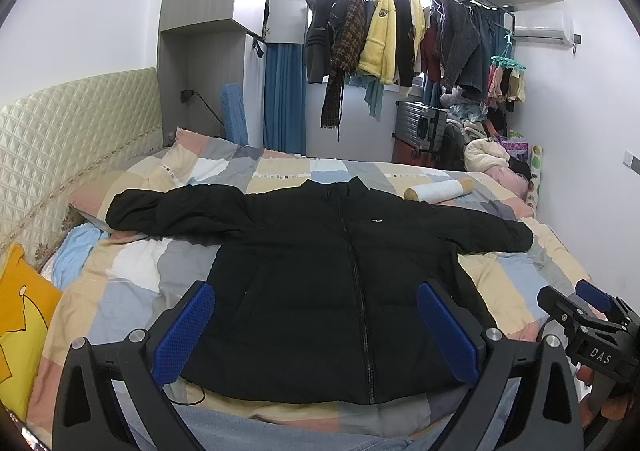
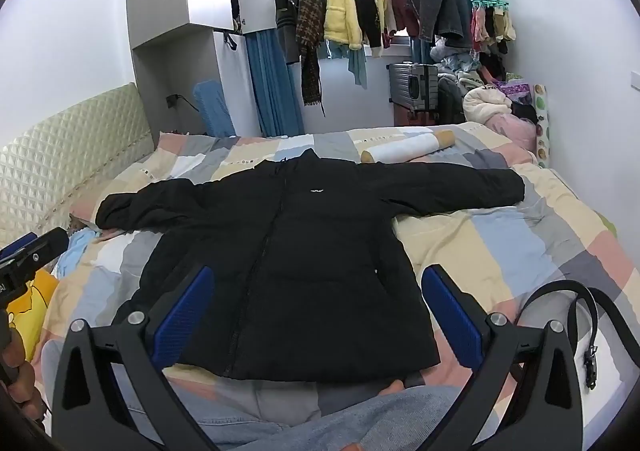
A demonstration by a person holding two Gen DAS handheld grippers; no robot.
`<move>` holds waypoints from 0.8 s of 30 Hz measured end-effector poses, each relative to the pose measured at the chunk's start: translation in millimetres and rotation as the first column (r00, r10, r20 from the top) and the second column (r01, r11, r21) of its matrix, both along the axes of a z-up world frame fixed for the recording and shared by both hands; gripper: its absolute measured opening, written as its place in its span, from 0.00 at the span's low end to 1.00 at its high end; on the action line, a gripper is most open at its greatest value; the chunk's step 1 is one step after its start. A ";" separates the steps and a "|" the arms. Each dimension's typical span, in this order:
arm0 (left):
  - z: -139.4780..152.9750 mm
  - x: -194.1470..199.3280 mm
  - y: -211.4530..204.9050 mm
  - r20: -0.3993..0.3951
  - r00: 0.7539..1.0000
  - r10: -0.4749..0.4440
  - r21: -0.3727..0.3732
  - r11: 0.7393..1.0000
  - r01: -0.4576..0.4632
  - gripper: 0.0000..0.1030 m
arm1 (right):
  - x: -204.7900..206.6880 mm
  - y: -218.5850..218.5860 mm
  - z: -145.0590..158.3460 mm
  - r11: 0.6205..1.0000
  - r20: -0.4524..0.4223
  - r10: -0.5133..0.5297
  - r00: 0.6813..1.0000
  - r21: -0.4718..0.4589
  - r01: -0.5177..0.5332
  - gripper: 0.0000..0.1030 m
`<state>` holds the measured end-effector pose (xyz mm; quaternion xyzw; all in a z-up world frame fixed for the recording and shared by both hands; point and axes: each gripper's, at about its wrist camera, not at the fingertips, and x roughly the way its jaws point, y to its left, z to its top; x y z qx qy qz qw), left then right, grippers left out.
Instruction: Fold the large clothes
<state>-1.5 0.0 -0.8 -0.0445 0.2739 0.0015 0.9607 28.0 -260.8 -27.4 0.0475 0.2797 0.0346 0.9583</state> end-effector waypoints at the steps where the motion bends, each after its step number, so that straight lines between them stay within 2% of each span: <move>1: 0.5 0.6 -0.4 -0.002 1.000 0.000 0.000 1.000 0.000 0.99 | 0.0 -0.5 -0.9 1.000 0.000 0.001 1.000 0.001 -0.001 1.00; 24: -2.6 -0.6 -2.9 -0.015 1.000 -0.011 -0.004 1.000 0.011 0.99 | 0.8 -3.8 -5.6 1.000 -0.008 -0.010 1.000 -0.007 0.010 1.00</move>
